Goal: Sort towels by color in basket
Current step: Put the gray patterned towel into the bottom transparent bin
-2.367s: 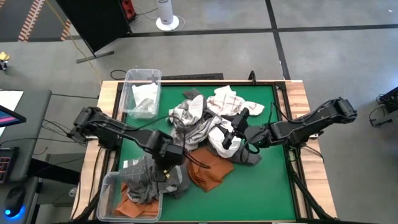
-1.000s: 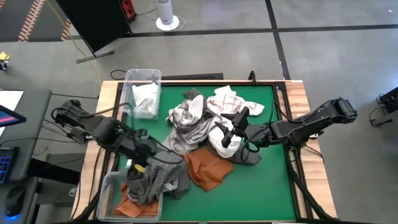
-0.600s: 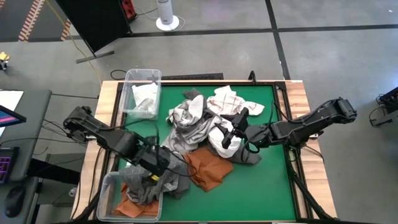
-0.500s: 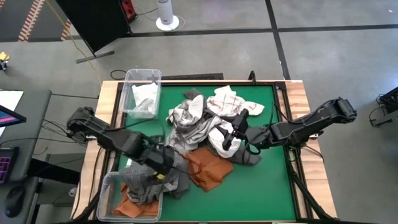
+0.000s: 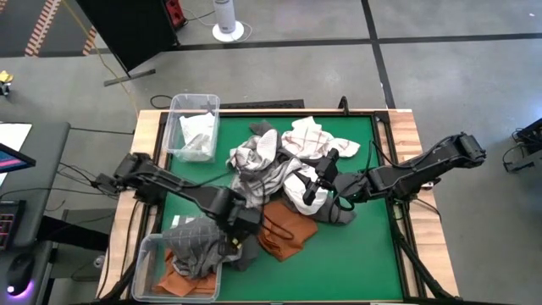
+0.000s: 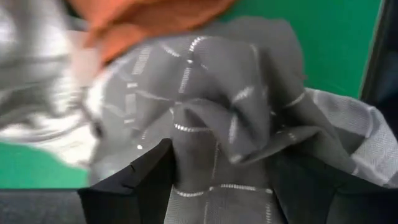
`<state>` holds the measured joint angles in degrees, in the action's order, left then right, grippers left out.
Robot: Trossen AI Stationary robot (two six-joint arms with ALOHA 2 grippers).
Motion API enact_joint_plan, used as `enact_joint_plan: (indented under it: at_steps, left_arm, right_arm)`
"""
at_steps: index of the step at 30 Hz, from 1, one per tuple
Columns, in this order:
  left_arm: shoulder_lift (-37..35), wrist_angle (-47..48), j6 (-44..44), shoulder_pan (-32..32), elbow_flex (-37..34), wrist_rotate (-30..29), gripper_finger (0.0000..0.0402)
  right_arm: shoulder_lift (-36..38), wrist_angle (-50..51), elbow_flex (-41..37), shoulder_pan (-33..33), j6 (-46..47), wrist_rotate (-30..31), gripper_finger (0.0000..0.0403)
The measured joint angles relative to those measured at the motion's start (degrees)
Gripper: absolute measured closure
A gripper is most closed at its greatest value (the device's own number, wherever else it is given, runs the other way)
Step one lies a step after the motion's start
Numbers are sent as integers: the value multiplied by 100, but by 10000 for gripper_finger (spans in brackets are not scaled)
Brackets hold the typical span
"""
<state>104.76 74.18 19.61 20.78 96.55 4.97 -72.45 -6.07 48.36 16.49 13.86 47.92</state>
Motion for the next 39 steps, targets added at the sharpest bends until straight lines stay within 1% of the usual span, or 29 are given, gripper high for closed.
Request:
enact_joint_plan:
  at_steps: [4, 7, 10, 13, 15, 18, 19, 20, 25, 31, 35, 39]
  left_arm:
    - [280, 0, -65, 44, -2, 385, 169]
    - [338, -8, -122, 127, -32, 413, 182]
    - [325, -26, -122, 140, -81, 428, 205]
    - [327, -5, -126, 143, -119, 421, 249]
    - [327, -17, -208, 170, -120, 394, 292]
    - [327, -22, -395, 181, -120, 378, 370]
    - [327, -20, -430, 178, -120, 371, 384]
    - [327, -28, -461, 177, -120, 361, 391]
    - [235, -392, -669, 269, -122, 78, 399]
    - [-273, -934, -908, 403, -122, -62, 400]
    - [-824, -907, -865, 480, -82, -137, 401]
    - [-1654, -798, -862, 730, -68, 97, 401]
  right_arm:
    - [0, 4, 0, 26, 3, 2, 168]
    - [-2, 4, 0, 50, -16, 2, 168]
    - [-1, 2, 0, 50, -19, 3, 168]
    - [-2, 4, 1, 46, -20, 7, 168]
    - [-2, 4, 0, 48, -21, 7, 168]
    - [-2, 4, 1, 48, -21, 6, 168]
    - [-2, 4, 1, 46, -21, 5, 168]
    - [-2, 2, 1, 35, -21, 7, 168]
    - [-2, 2, 2, 31, -23, 12, 168]
    - [-2, 4, 2, 31, -25, 11, 168]
    - [-2, 4, 2, 31, -26, 13, 168]
    - [-2, 11, 2, 31, -32, 13, 168]
